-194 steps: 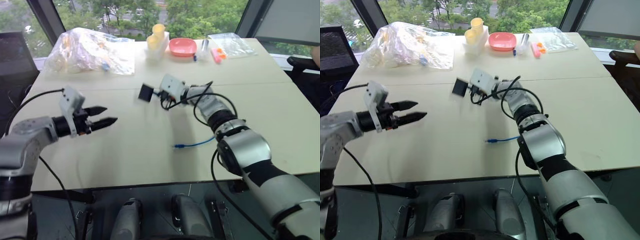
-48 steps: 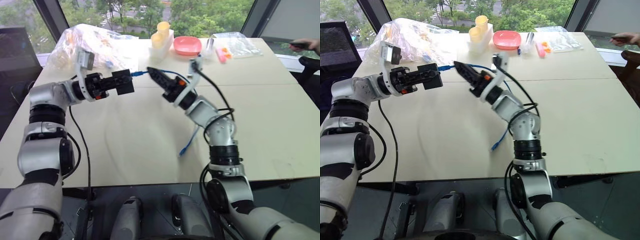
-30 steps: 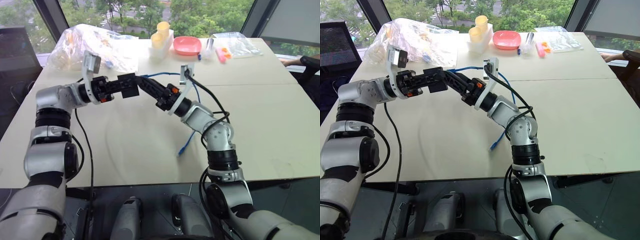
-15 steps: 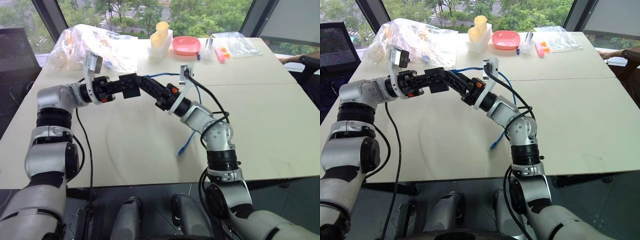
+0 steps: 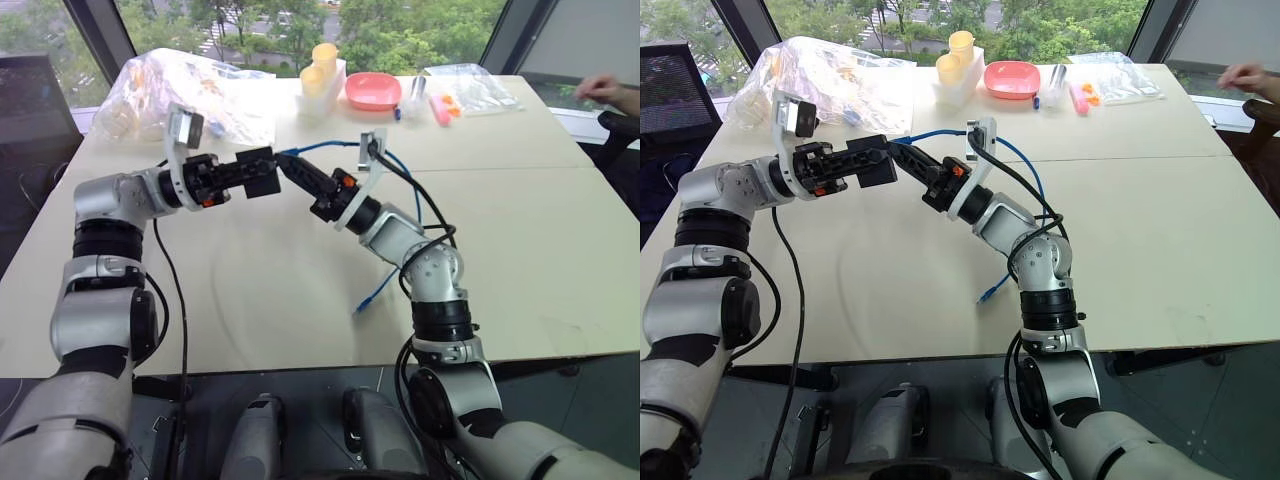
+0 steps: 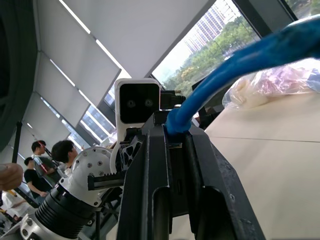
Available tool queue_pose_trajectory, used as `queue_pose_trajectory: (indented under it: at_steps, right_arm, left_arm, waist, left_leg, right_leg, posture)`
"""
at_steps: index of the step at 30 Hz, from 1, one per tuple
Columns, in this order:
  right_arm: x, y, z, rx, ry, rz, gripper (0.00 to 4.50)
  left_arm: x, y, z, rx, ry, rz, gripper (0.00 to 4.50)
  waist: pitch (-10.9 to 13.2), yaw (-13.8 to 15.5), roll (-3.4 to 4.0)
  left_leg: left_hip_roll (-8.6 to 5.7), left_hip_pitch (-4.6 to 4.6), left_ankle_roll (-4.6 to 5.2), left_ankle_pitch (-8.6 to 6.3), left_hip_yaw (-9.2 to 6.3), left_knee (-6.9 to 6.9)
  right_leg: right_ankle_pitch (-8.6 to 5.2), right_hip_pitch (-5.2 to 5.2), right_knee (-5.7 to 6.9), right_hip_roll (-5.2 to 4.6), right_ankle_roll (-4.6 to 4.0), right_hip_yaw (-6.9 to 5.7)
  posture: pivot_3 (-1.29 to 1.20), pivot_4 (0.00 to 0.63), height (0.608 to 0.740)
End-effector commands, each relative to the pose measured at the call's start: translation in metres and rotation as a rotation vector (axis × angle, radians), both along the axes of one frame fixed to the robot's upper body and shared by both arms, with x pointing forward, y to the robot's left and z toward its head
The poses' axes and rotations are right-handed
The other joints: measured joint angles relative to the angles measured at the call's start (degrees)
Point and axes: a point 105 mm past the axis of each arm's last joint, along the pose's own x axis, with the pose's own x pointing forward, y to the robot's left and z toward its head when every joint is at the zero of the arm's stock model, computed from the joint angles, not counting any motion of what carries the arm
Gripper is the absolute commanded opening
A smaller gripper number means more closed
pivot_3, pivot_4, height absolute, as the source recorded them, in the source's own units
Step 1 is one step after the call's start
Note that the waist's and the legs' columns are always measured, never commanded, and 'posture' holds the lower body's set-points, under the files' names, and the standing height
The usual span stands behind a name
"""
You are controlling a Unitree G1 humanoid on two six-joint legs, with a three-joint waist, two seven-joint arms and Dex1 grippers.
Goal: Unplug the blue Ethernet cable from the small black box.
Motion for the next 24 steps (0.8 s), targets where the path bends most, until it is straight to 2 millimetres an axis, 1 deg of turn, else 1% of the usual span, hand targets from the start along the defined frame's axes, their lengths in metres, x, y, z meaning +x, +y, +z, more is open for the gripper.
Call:
queue_pose_trajectory:
  at_steps: [1, 6, 8, 10, 11, 13, 14, 15, 17, 18, 19, 20, 22, 23, 24]
  right_arm:
    - [-0.011, 0.001, 0.019, 0.076, -0.051, 0.047, 0.03]
    - [-0.011, 0.002, 0.015, 0.061, -0.042, 0.041, 0.03]
    - [-0.005, -0.002, 0.015, 0.069, -0.028, 0.004, 0.03]
    - [0.006, -0.018, 0.017, 0.098, -0.012, -0.077, 0.03]
    - [0.015, -0.030, 0.018, 0.117, 0.002, -0.137, 0.03]
    - [0.024, -0.046, 0.019, 0.135, 0.015, -0.212, 0.03]
    - [0.030, -0.061, 0.019, 0.134, 0.010, -0.269, 0.03]
    - [0.034, -0.071, 0.020, 0.133, 0.005, -0.305, 0.03]
    - [0.043, -0.100, 0.018, 0.105, -0.002, -0.408, 0.03]
    - [0.046, -0.111, 0.016, 0.090, -0.004, -0.440, 0.03]
    - [0.047, -0.118, 0.016, 0.079, -0.005, -0.459, 0.03]
    - [0.048, -0.120, 0.015, 0.066, -0.004, -0.461, 0.03]
    - [0.051, -0.118, 0.009, -0.006, -0.002, -0.457, 0.03]
    - [0.054, -0.117, 0.006, -0.041, 0.011, -0.457, 0.03]
    - [0.061, -0.117, 0.001, -0.101, 0.023, -0.475, 0.03]
  left_arm:
    - [-0.001, 0.001, 0.005, 0.013, -0.029, 0.006, 0.56]
    - [-0.001, 0.002, 0.006, 0.014, -0.030, 0.011, 0.56]
    - [0.000, 0.004, 0.007, 0.016, -0.035, 0.023, 0.56]
    - [0.002, 0.011, 0.009, 0.020, -0.044, 0.053, 0.56]
    - [0.003, 0.016, 0.010, 0.021, -0.049, 0.072, 0.56]
    - [0.003, 0.022, 0.012, 0.021, -0.054, 0.093, 0.56]
    - [0.003, 0.027, 0.014, 0.023, -0.056, 0.112, 0.56]
    - [0.003, 0.031, 0.015, 0.024, -0.058, 0.124, 0.56]
    - [0.003, 0.043, 0.017, 0.026, -0.060, 0.160, 0.56]
    - [0.002, 0.046, 0.017, 0.028, -0.060, 0.169, 0.56]
    - [0.002, 0.048, 0.018, 0.030, -0.060, 0.174, 0.56]
    - [0.002, 0.048, 0.017, 0.031, -0.059, 0.175, 0.56]
    - [0.006, 0.045, 0.013, 0.051, -0.066, 0.198, 0.56]
    - [0.011, 0.041, 0.008, 0.081, -0.083, 0.226, 0.56]
    - [0.022, 0.035, -0.001, 0.142, -0.116, 0.291, 0.56]
  waist:
    - [0.00, 0.00, 0.00]
    - [0.00, -0.02, 0.00]
    - [0.00, -0.02, 0.00]
    - [0.00, -0.03, 0.00]
    - [0.00, -0.04, 0.00]
    - [0.00, -0.02, 0.00]
    - [0.00, -0.02, 0.00]
    - [0.00, 0.05, 0.00]
    - [0.00, 0.33, 0.00]
    - [0.00, 0.39, 0.00]
    - [0.00, 0.43, 0.00]
    - [0.00, 0.38, 0.00]
    - [0.00, 0.27, 0.00]
    - [0.00, 0.20, 0.00]
    - [0.00, 0.13, 0.01]
  left_leg:
    - [0.00, 0.00, 0.00, 0.00, 0.00, 0.00]
    - [0.00, 0.00, 0.00, 0.00, 0.00, 0.00]
    - [0.00, 0.00, 0.00, 0.00, 0.00, 0.00]
    - [0.00, 0.00, 0.00, 0.00, 0.00, 0.00]
    - [0.00, 0.00, 0.00, 0.00, 0.00, 0.00]
    - [0.00, 0.00, 0.00, 0.00, 0.00, 0.00]
    - [0.00, 0.00, 0.00, 0.00, 0.00, 0.00]
    - [0.00, 0.00, 0.00, 0.00, 0.00, 0.00]
    - [-0.02, -0.03, 0.00, 0.00, 0.00, 0.01]
    - [-0.03, -0.04, 0.00, 0.00, 0.01, 0.00]
    - [-0.03, -0.05, 0.00, 0.00, 0.02, -0.01]
    - [-0.03, -0.06, 0.00, 0.00, 0.04, -0.02]
    - [-0.03, -0.04, 0.01, -0.01, 0.04, -0.04]
    - [-0.02, -0.03, 0.01, -0.01, 0.03, -0.04]
    - [-0.02, 0.02, 0.01, 0.00, 0.03, -0.03]
  right_leg:
    - [0.00, 0.00, 0.00, 0.00, 0.00, 0.00]
    - [0.00, 0.00, 0.00, 0.00, 0.00, 0.00]
    - [0.00, 0.00, 0.00, 0.00, 0.00, 0.00]
    - [0.00, 0.00, 0.00, 0.01, 0.00, 0.00]
    - [0.00, 0.00, 0.00, 0.01, 0.00, 0.00]
    - [0.00, 0.00, 0.00, 0.00, 0.00, 0.00]
    - [0.00, 0.00, 0.00, 0.00, 0.00, 0.00]
    - [0.00, 0.00, 0.00, 0.00, 0.00, 0.00]
    - [0.00, 0.00, -0.03, -0.04, 0.00, 0.00]
    - [0.00, 0.00, -0.08, -0.04, 0.01, 0.00]
    - [-0.01, 0.00, -0.10, -0.06, 0.01, 0.00]
    - [-0.01, 0.00, -0.11, -0.06, 0.02, 0.00]
    - [-0.01, 0.00, -0.10, -0.04, 0.02, 0.00]
    - [-0.01, 0.00, -0.07, -0.02, 0.01, 0.00]
    - [-0.01, 0.01, -0.03, -0.02, 0.01, 0.00]
  posture:
    - [0.00, 0.150, 0.740]
    - [0.00, 0.150, 0.740]
    - [0.00, 0.150, 0.740]
    - [0.00, 0.150, 0.740]
    - [0.00, 0.150, 0.740]
    - [0.00, 0.150, 0.740]
    - [0.00, 0.150, 0.740]
    - [0.00, 0.150, 0.740]
    - [0.00, 0.150, 0.740]
    - [0.00, 0.150, 0.740]
    - [0.00, 0.150, 0.740]
    - [0.00, 0.150, 0.740]
    - [0.00, 0.150, 0.740]
    - [0.00, 0.150, 0.740]
    - [0.00, 0.150, 0.740]
